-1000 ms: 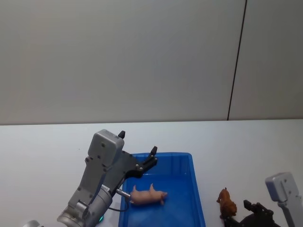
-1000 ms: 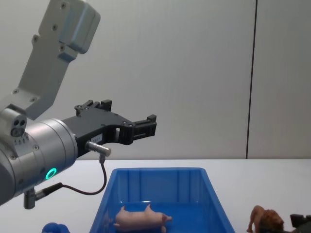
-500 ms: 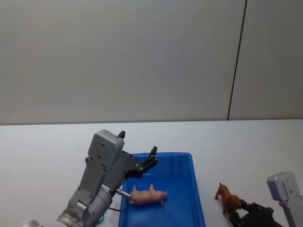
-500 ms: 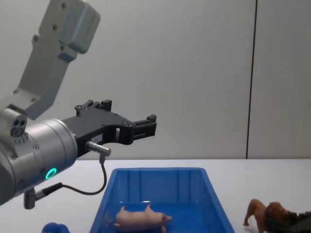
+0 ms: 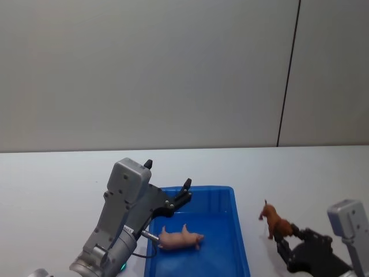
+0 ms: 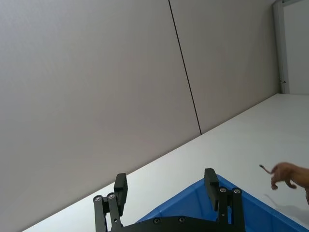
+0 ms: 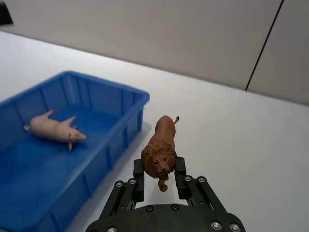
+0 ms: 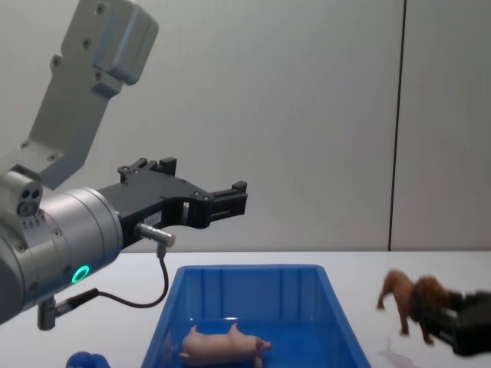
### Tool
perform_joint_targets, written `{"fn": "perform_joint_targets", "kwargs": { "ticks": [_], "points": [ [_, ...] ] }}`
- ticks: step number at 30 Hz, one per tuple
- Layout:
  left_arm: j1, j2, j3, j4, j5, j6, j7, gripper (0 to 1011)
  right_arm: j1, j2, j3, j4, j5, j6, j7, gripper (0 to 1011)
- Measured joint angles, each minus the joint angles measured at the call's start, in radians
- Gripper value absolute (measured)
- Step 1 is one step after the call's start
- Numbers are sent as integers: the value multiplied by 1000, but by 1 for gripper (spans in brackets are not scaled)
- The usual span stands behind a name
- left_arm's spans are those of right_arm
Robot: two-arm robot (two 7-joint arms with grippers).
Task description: Pick up the two dolls from the table and place them into the box.
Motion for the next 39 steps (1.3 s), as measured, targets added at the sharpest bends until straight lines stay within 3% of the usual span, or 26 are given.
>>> {"fn": "perform_joint_targets", "kwargs": {
  "ticks": [10, 22, 26, 31, 39],
  "points": [
    [0, 0, 0, 0, 0, 0, 0, 1001, 37, -12, 0, -50, -15, -22, 60, 357],
    [0, 0, 0, 0, 0, 0, 0, 1001, 121, -60, -19, -53, 10, 69, 179, 362],
    [0, 0, 0, 0, 0, 0, 0, 1001, 146, -78, -27, -38, 20, 112, 207, 441],
    [0, 0, 0, 0, 0, 0, 0, 1001, 172, -97, -36, -18, 32, 164, 235, 619],
    [0, 0, 0, 0, 0, 0, 0, 1001, 184, -98, -34, -8, 52, 188, 246, 849]
  ]
}}
